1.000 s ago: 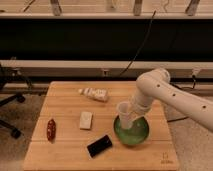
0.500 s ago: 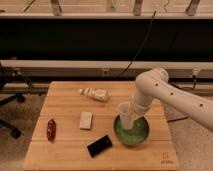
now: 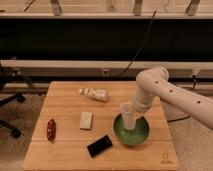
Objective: Place the ceramic cup in the ceramic bowl
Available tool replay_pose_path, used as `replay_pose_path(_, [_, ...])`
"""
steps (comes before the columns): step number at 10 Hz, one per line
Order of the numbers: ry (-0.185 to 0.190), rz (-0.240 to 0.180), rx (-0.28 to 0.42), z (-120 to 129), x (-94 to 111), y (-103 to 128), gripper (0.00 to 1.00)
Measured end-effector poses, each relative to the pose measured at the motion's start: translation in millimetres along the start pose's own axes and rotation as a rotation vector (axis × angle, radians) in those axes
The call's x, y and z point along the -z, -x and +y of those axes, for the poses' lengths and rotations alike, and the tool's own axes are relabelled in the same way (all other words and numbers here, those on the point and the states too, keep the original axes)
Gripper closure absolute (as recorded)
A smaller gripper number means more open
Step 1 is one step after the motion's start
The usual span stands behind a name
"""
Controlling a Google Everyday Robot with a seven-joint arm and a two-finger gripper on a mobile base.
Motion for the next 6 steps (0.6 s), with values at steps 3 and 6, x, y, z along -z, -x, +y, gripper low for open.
replay_pose_path(3, [0.004,-0.005,-0.018,1.4,0.0,-6.2,0.2])
replay_pose_path(6, [-0.002,-0.018,-0.015,6.1,8.5,-2.7,0.2])
